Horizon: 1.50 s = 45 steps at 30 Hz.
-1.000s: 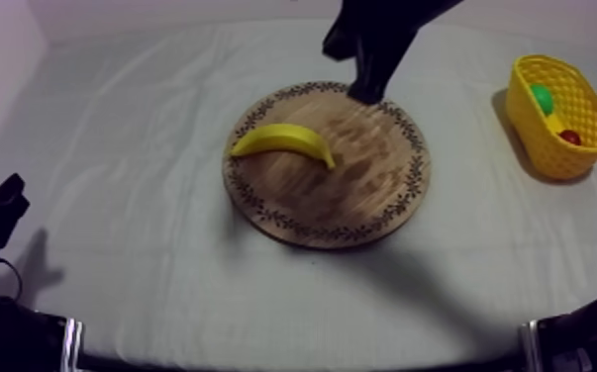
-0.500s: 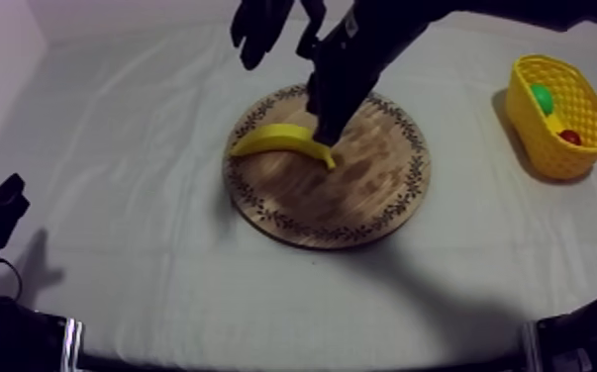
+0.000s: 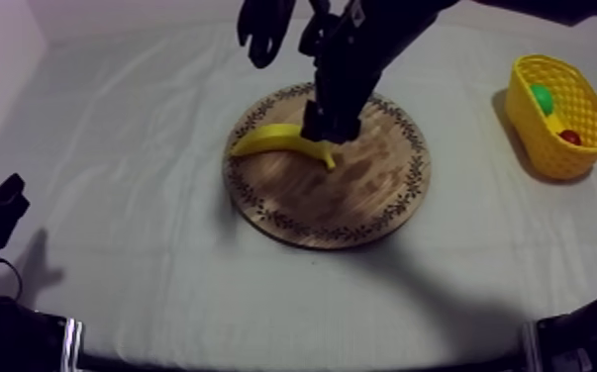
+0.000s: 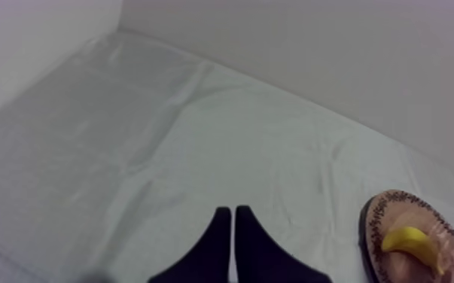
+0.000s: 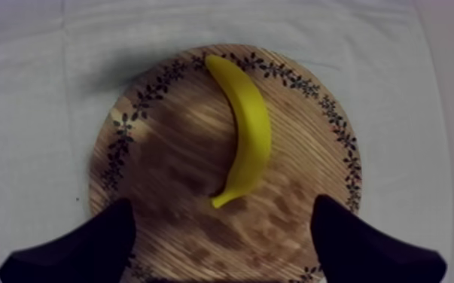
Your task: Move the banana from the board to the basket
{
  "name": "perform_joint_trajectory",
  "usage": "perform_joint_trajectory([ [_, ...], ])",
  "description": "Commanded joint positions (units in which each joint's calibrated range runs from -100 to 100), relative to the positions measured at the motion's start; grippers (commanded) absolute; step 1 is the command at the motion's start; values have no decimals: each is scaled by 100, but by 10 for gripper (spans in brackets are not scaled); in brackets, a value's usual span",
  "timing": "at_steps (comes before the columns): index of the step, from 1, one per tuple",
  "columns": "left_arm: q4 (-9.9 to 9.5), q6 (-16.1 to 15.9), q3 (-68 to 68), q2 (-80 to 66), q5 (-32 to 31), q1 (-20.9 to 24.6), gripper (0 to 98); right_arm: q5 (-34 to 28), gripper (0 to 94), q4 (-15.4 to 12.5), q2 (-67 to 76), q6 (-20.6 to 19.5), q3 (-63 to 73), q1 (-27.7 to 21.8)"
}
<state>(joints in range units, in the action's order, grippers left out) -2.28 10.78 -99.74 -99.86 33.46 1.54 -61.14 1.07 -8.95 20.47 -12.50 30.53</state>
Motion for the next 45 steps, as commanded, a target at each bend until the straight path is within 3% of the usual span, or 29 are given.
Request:
perform_joint_trajectory([
  [1, 1, -1, -4, 3, 0, 2, 1, 33, 876, 45, -68, -48, 9, 17],
  [34, 1, -1, -4, 3, 0, 2, 1, 137, 836, 305, -3479, -302, 2224, -259],
  [38, 1, -1, -4, 3, 0, 2, 1, 50, 735, 248, -3620, -226, 2410, -279],
  [45, 1, -1, -4, 3, 0, 2, 1, 47, 426, 252, -3841, -168, 2521, -213],
])
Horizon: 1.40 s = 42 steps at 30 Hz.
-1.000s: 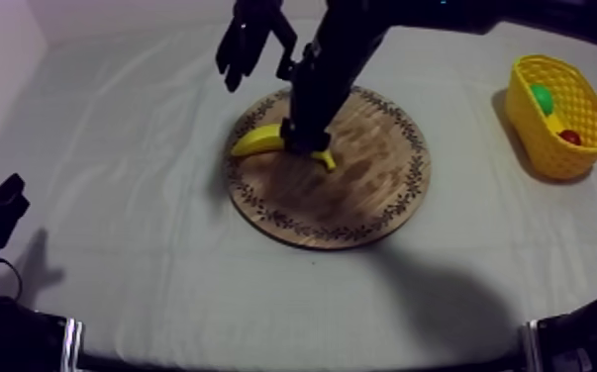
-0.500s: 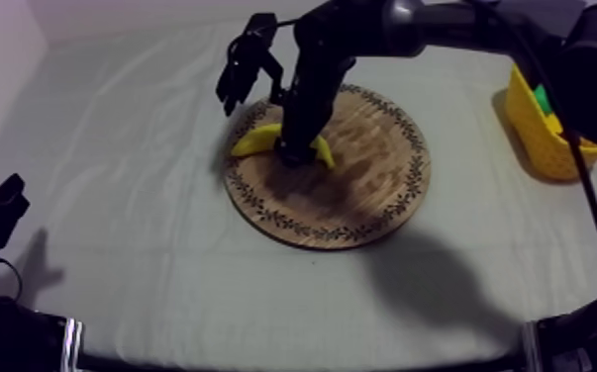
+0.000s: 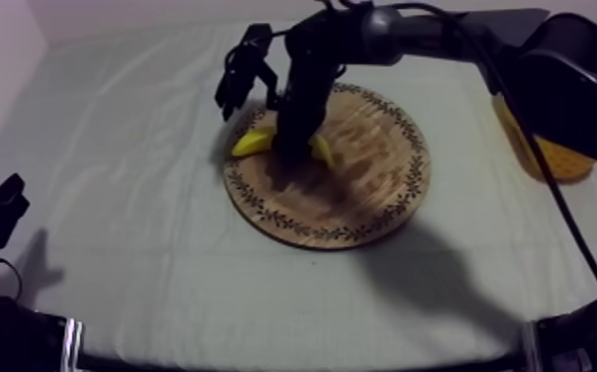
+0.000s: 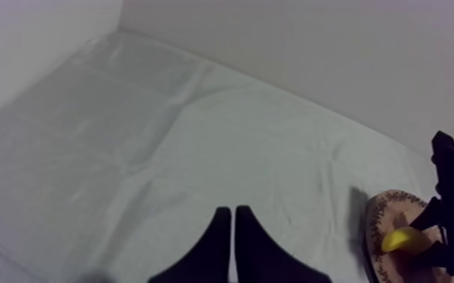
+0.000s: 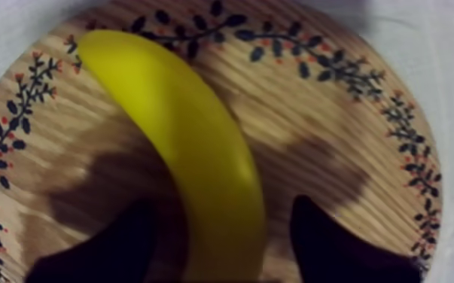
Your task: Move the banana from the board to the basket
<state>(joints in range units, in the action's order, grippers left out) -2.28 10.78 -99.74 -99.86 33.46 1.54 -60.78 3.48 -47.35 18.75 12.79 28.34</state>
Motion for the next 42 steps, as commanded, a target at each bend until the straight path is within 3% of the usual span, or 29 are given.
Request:
perform_joint_trajectory([
  [1, 1, -1, -4, 3, 0, 2, 1, 25, 401, 3, -6, 15, -18, 9],
  [9, 1, -1, -4, 3, 0, 2, 1, 82, 290, -142, 146, 132, -94, -72],
  [15, 1, -1, -4, 3, 0, 2, 1, -106, 276, -310, 741, 317, -504, -152],
  [21, 1, -1, -4, 3, 0, 2, 1, -319, 297, -465, 2151, 776, -1530, -470],
  [30, 1, -1, -4, 3, 0, 2, 1, -736, 307, -619, 4267, 1766, -2974, -1704],
  [42, 1, -1, -4, 3, 0, 2, 1, -967, 343, -778, 4977, 2783, -3432, -3587],
])
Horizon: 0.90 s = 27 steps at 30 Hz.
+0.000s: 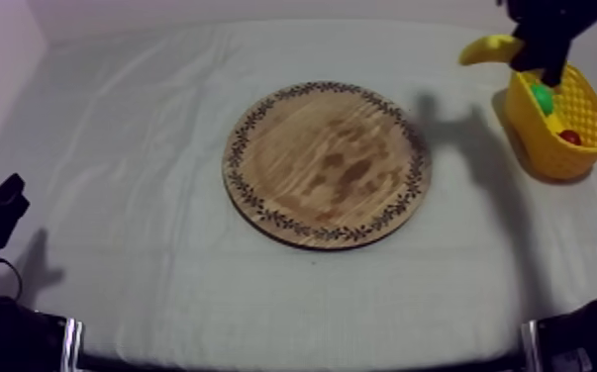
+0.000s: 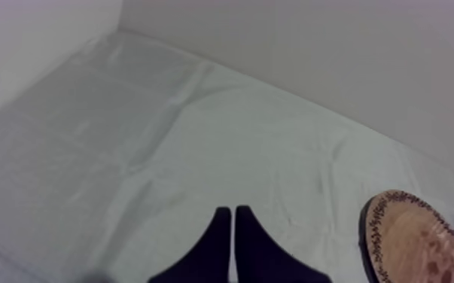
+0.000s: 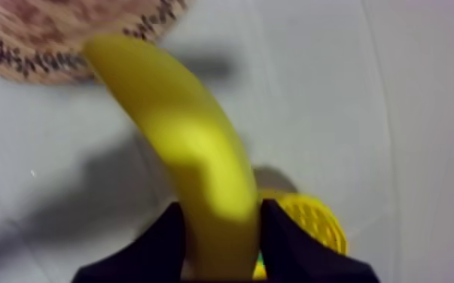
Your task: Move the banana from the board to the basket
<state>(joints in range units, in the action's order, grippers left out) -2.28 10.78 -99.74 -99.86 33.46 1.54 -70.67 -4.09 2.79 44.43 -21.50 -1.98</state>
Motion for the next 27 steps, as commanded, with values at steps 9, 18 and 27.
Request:
perform_joint_trajectory([
  [9, 1, -1, -4, 3, 0, 2, 1, 32, 357, -200, -448, 733, 217, -1439],
  [18, 1, -1, -4, 3, 0, 2, 1, 84, 357, -213, -1203, 708, 791, -1624],
  [27, 1, -1, -4, 3, 0, 2, 1, 393, 356, -173, -1593, 589, 910, -1610],
])
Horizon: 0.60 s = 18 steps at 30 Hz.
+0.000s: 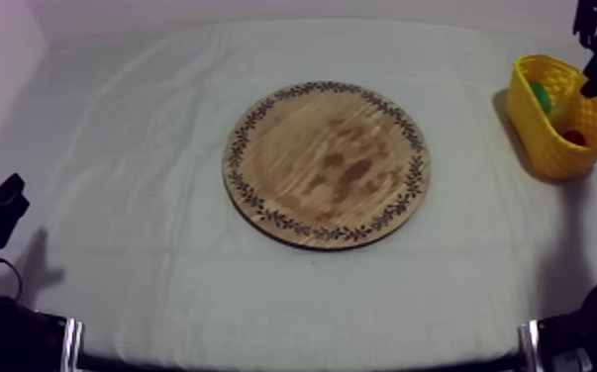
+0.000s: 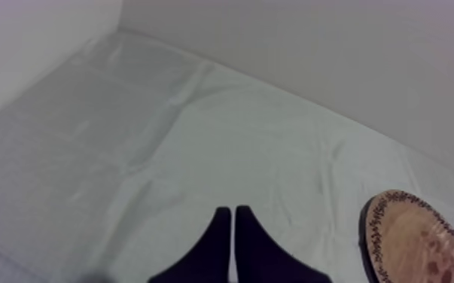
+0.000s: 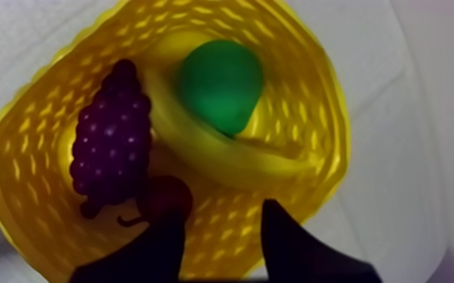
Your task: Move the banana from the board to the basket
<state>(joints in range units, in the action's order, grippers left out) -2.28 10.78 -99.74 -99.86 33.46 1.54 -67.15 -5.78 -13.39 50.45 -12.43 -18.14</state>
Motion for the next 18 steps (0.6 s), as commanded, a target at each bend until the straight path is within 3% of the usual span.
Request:
perform_joint_trajectory([
  [1, 1, -1, -4, 3, 0, 2, 1, 48, 356, -13, 44, -18, 3, 11],
  [5, 1, -1, -4, 3, 0, 2, 1, 72, 312, -83, 237, -130, -55, 45],
  [9, 1, -1, -4, 3, 0, 2, 1, 187, 110, -117, 576, -500, -209, 137],
  [11, 1, -1, -4, 3, 0, 2, 1, 323, 58, -119, 813, -753, -364, 189],
  [18, 1, -1, -4, 3, 0, 2, 1, 617, 11, -328, 2088, -1296, -1206, 193],
])
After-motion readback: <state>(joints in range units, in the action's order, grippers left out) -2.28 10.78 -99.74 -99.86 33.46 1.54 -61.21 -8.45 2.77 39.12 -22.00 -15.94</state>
